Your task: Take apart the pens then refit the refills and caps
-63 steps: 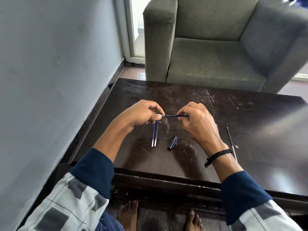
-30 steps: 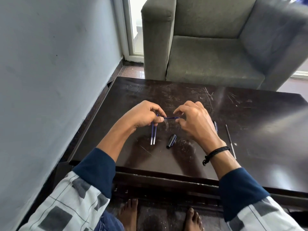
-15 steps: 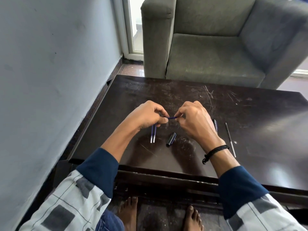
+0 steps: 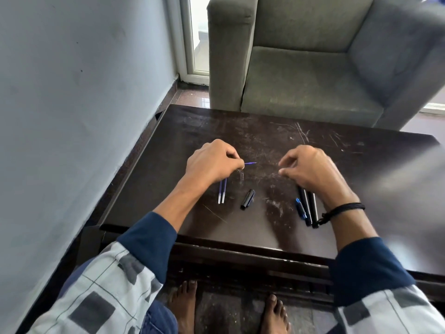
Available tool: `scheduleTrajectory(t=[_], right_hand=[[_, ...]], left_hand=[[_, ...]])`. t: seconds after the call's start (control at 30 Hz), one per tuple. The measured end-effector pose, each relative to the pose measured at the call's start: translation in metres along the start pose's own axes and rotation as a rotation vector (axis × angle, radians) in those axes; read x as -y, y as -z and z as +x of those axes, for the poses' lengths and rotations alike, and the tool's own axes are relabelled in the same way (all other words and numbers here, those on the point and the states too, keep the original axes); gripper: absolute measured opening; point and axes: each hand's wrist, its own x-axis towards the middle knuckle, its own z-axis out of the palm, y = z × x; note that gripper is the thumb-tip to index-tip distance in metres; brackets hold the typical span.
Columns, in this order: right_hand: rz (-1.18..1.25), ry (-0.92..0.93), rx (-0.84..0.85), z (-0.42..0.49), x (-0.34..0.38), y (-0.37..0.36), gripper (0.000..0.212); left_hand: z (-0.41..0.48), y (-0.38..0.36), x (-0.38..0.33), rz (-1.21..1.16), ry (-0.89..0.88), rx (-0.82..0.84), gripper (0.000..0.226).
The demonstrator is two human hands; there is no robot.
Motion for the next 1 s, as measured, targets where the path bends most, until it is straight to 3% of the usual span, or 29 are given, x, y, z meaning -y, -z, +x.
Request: scheduleTrajectory(t=[0.2,0.67,1.0], right_hand=[[-0.083,-0.199,0.209,-0.007,-0.009,0.012,0.012],[-0.260,-0.250,0.233,-0.010,-0.004,-0.002,0.025],[-0.293,-0.243,0.282,-0.010,-0.001,-0.010,0.019]], left_hand=[[-0.003,-0.006,-0.004,-0.011,-0.018,0.059,0.010],[-0.003,-0.008,-0.004,-0.007,-0.031,0.084,0.009],[-0.001,-0.007,-0.001,-0.005,-0.046,0.088,0.011]])
